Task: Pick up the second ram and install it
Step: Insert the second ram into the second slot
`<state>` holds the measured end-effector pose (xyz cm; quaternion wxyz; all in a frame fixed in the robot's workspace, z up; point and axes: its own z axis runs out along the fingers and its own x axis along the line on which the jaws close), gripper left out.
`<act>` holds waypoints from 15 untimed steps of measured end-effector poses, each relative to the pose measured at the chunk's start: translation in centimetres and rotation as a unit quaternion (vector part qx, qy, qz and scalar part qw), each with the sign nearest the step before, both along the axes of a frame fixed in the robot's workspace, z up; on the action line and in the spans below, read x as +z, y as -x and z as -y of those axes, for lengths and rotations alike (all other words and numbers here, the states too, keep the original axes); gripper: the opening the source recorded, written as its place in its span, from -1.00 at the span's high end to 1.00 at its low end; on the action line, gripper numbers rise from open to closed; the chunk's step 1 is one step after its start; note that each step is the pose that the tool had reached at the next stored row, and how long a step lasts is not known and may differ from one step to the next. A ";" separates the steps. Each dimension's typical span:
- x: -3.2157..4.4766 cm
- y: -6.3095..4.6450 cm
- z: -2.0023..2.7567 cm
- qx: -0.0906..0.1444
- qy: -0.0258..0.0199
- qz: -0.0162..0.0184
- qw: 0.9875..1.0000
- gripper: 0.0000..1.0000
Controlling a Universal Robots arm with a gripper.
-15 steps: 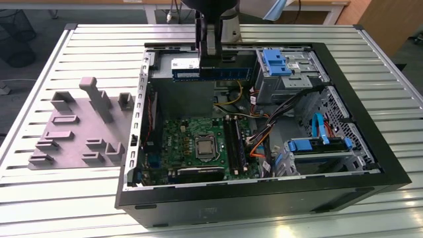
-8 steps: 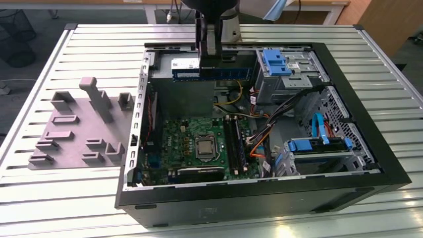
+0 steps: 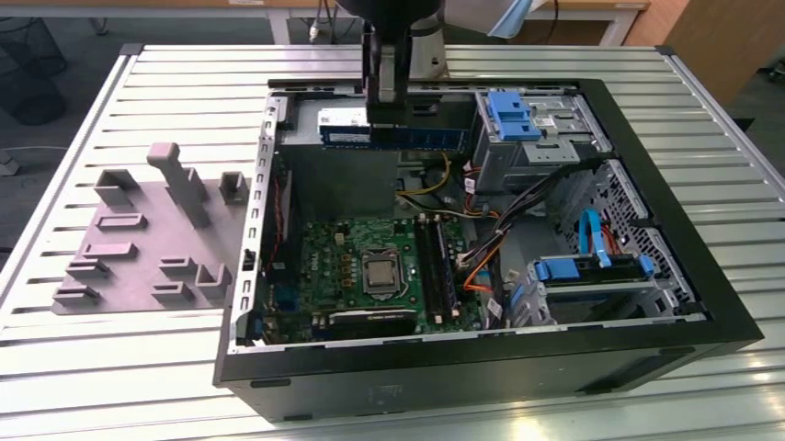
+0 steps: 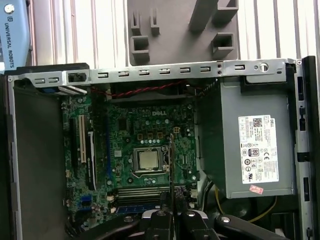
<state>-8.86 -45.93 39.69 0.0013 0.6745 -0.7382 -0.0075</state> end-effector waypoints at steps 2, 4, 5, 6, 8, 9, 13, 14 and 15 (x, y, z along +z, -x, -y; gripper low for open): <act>-0.02 0.0 0.00 -0.017 0.000 0.000 1.000 0.73; -0.03 0.0 0.00 -0.035 0.000 0.000 0.999 0.73; -0.03 0.0 0.00 -0.043 0.000 0.000 0.999 0.73; -0.04 0.0 0.00 -0.050 0.000 0.000 0.999 0.73; -0.05 0.0 0.00 -0.066 0.000 0.000 0.998 0.73; -0.05 0.0 0.00 -0.073 0.000 0.000 0.997 0.73; -0.08 0.0 0.00 -0.102 0.001 0.000 0.995 0.73; -0.08 0.0 0.00 -0.108 0.001 0.000 0.994 0.73; -0.09 0.0 0.00 -0.115 0.001 0.000 0.993 0.73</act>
